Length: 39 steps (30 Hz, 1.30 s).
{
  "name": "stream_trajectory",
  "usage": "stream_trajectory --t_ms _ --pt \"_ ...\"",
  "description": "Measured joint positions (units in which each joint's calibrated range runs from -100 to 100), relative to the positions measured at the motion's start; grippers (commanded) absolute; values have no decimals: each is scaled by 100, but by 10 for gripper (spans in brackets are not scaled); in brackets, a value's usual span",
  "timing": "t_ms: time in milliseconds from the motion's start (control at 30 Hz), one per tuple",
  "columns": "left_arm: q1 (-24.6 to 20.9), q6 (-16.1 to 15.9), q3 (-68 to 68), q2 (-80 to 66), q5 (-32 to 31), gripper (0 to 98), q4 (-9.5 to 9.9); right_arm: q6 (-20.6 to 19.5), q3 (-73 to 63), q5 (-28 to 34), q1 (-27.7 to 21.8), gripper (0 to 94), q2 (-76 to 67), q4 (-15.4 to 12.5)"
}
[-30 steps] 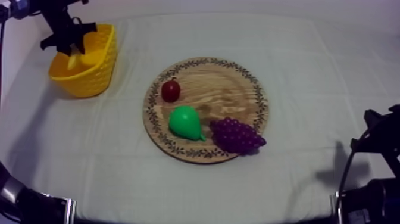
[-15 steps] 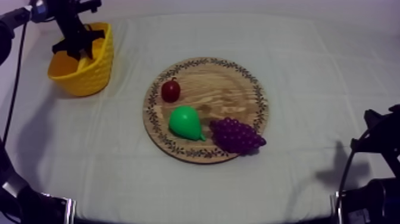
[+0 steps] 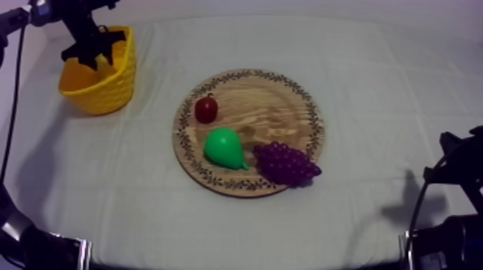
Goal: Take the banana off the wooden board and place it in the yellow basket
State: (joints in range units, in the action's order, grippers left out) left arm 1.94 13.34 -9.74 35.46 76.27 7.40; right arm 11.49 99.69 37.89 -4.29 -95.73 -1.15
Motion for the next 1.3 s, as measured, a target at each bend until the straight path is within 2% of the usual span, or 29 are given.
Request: stream_trajectory --t_ms 100,200,400,500,600,800,967,1167,1300 --pt "80 -31 250 -268 -207 462 26 0 0 0 0 3 0 0" --pt "92 -89 460 -499 -403 414 8 0 0 0 0 3 0 0" --pt "65 -157 928 -1141 -712 234 -85 0 0 0 0 3 0 0" --pt "108 -234 1285 -1596 -958 103 -119 0 0 0 0 3 0 0" --pt "152 -226 1694 -2154 -1245 36 -147 0 0 0 0 3 0 0" --pt "169 -463 2826 -3551 -1918 5 -349 0 0 0 0 3 0 0" --pt "191 -861 3997 -4911 -2660 2 -601 0 0 0 0 3 0 0" --pt "-3 -1390 5572 -6583 -3398 1 -904 14 0 0 0 3 0 0" --pt "-67 -1678 6507 -7600 -3735 1 -1002 3 0 0 0 3 0 0"
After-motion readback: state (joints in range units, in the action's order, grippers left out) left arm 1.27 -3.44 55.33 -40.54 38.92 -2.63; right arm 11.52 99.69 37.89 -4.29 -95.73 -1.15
